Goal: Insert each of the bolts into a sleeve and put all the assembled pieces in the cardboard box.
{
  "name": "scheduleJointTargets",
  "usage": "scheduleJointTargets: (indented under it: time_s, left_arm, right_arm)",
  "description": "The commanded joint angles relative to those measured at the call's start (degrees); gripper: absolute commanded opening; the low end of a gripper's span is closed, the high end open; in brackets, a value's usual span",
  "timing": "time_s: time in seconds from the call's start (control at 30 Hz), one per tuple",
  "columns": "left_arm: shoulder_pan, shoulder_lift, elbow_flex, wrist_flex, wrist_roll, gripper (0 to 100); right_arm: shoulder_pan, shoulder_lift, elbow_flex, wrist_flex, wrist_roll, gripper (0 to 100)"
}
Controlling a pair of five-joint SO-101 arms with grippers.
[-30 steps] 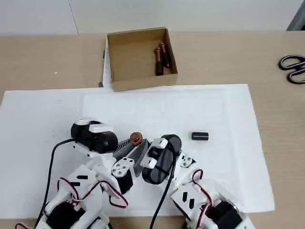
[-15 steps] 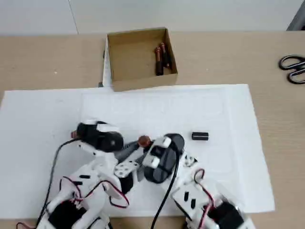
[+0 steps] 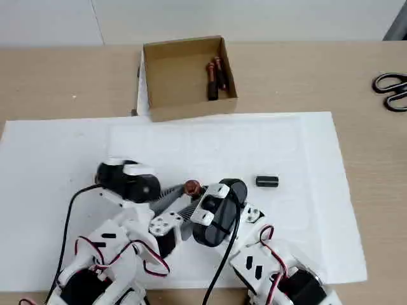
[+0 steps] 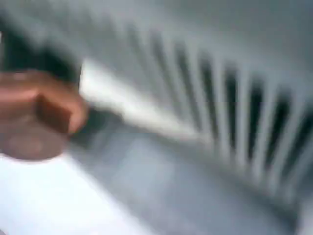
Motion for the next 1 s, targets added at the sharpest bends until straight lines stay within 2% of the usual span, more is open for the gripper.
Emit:
scheduleJointTargets:
  time_s: [0.0,0.3,0.4,0.47,0.7,0.83,0.97]
  left_arm:
    - [-3.34,-0.26,-3.12,0.18,-2.29,18]
    - [-7.74,-0.26,-7.16,0.00,-5.36,17]
    - [-10.37,-0.53,-8.57,-0.09,-5.71,10]
    - [-13.27,-0.62,-9.01,-0.18,-5.71,0]
    - [-27.69,-0.70,-5.93,0.18,-5.71,1]
    - [-34.02,-0.70,-1.71,0.35,-5.71,1]
    - [-36.84,-0.70,1.27,3.16,-5.71,1]
  right_arm:
    - [0.13,-0.40,-2.02,-1.98,0.26,0.3]
    - [0.22,-0.48,-0.35,-1.98,0.26,0.3]
    - [1.19,-0.48,-0.26,-1.98,0.09,0.3]
    - [3.12,-0.48,0.53,-1.98,0.00,0.3]
    - [13.58,0.84,1.93,-3.03,-3.87,0.3]
    - [19.21,9.01,0.97,-10.07,-3.78,0.3]
    - [20.09,25.80,-9.32,-12.97,-6.86,0.3]
